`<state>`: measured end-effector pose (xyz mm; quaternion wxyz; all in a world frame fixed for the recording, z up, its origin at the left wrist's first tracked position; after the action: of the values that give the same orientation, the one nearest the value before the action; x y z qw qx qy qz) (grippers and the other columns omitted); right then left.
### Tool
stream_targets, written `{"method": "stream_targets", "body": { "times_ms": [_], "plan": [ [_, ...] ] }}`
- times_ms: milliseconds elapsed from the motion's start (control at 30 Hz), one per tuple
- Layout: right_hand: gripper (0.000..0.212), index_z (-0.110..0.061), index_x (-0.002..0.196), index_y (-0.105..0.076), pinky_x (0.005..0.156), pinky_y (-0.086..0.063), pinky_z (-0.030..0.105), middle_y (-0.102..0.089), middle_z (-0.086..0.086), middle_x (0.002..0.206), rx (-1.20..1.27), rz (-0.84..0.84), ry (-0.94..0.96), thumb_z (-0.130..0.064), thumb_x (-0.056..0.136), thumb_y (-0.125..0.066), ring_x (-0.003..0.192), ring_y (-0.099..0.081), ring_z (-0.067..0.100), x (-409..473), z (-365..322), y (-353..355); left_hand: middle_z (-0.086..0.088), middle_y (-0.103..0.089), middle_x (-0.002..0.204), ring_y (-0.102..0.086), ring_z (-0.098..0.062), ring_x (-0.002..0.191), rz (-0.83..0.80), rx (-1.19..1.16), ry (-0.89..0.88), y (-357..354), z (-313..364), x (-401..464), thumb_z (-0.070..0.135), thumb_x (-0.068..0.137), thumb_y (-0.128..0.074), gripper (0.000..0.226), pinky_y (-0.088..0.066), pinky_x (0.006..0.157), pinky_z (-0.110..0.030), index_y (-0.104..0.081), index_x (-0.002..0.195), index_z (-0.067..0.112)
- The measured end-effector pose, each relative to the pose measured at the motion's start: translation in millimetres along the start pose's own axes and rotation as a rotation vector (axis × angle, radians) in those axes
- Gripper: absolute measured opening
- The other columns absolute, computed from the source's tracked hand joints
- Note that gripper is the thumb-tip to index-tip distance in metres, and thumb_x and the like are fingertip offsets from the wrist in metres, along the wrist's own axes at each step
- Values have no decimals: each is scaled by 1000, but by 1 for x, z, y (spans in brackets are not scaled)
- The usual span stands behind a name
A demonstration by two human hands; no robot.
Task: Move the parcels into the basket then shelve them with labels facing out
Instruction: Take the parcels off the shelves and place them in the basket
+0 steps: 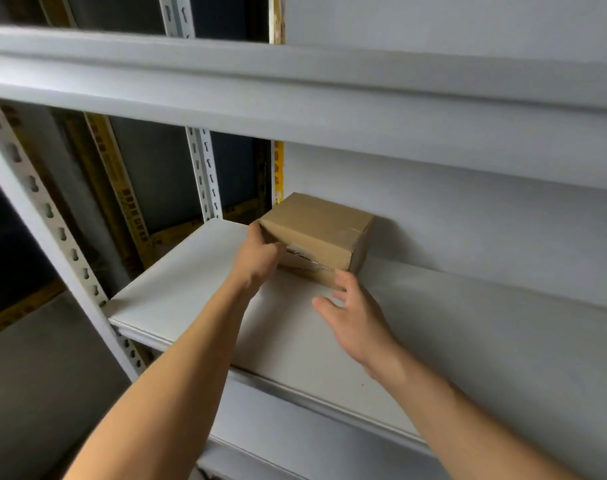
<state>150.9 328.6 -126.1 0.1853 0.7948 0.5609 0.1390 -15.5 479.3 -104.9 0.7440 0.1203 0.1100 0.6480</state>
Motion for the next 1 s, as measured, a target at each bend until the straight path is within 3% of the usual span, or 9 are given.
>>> {"method": "stream_targets", "body": {
  "times_ms": [133,233,367,500,567,667,767,900,1000],
  "plan": [
    [72,-24,158,-38,111,-40,31,-49,-6,140,128,82,-82,-33,96,-74,134,-51,13,-1,22,13,-1,-65,126,-66,-24,110,15,4,-17,-12,-6,-29,8,95,-54,62,-55,87,-34,-40,154,18],
    [96,-26,155,-41,117,-42,38,-57,-5,147,225,190,-113,-66,77,-78,135,-55,15,-3,33,32,-4,-66,130,-78,-23,94,-20,-7,1,-27,-10,-50,1,99,-46,64,-63,88,-42,-33,159,19],
    [80,-28,129,-62,108,-50,36,-70,-8,129,407,284,-101,-71,64,-77,118,-66,9,-9,37,60,-5,-46,160,-54,-31,139,-45,101,-74,-42,17,-52,8,103,-48,63,-48,114,-45,-36,162,25],
    [85,-35,136,-60,107,-46,29,-69,-17,132,529,193,-110,-76,63,-76,121,-64,2,-11,39,69,2,-71,124,-66,-26,118,-111,-53,-59,-63,20,-56,21,85,-50,45,-56,104,-49,-68,124,34],
    [81,-36,134,-61,104,-47,30,-70,-18,128,552,204,-122,-78,65,-73,119,-65,3,-13,44,82,-1,-73,114,-70,-28,110,-107,-139,-44,-69,22,-69,24,92,-49,31,-62,90,-43,-71,112,32],
    [67,-33,132,-63,101,-49,30,-73,-16,124,554,234,-137,-71,79,-74,117,-67,7,-20,55,103,-2,-72,113,-72,-25,102,-101,-176,-42,-82,26,-87,44,108,-47,30,-63,81,-37,-69,116,25],
    [69,-32,131,-65,105,-55,40,-76,-13,119,532,249,-125,-69,74,-75,111,-72,11,-30,64,120,2,-69,125,-69,-24,109,-135,-50,-87,-96,34,-106,69,102,-47,53,-61,93,-43,-66,136,33],
    [46,-29,135,-67,112,-50,41,-76,-11,124,563,167,-48,-45,92,-73,117,-70,11,-52,67,137,0,-66,134,-63,-23,118,-150,-39,-126,-116,42,-135,57,108,-46,42,-54,106,-46,-65,138,35],
    [41,-31,137,-65,110,-46,32,-74,-13,128,592,139,43,-26,97,-70,123,-67,8,-70,68,156,16,-68,129,-64,-14,121,-196,-83,-172,-131,53,-158,50,110,-47,29,-54,108,-44,-66,132,47]
  ]
}}
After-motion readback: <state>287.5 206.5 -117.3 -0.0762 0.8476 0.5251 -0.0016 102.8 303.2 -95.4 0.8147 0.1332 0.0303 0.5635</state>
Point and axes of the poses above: each hand's wrist, its own x-axis towards the middle knuckle, its own y-axis out of the back of the hand, z = x × y, the point moved 10 cm from there along x, towards the middle knuckle
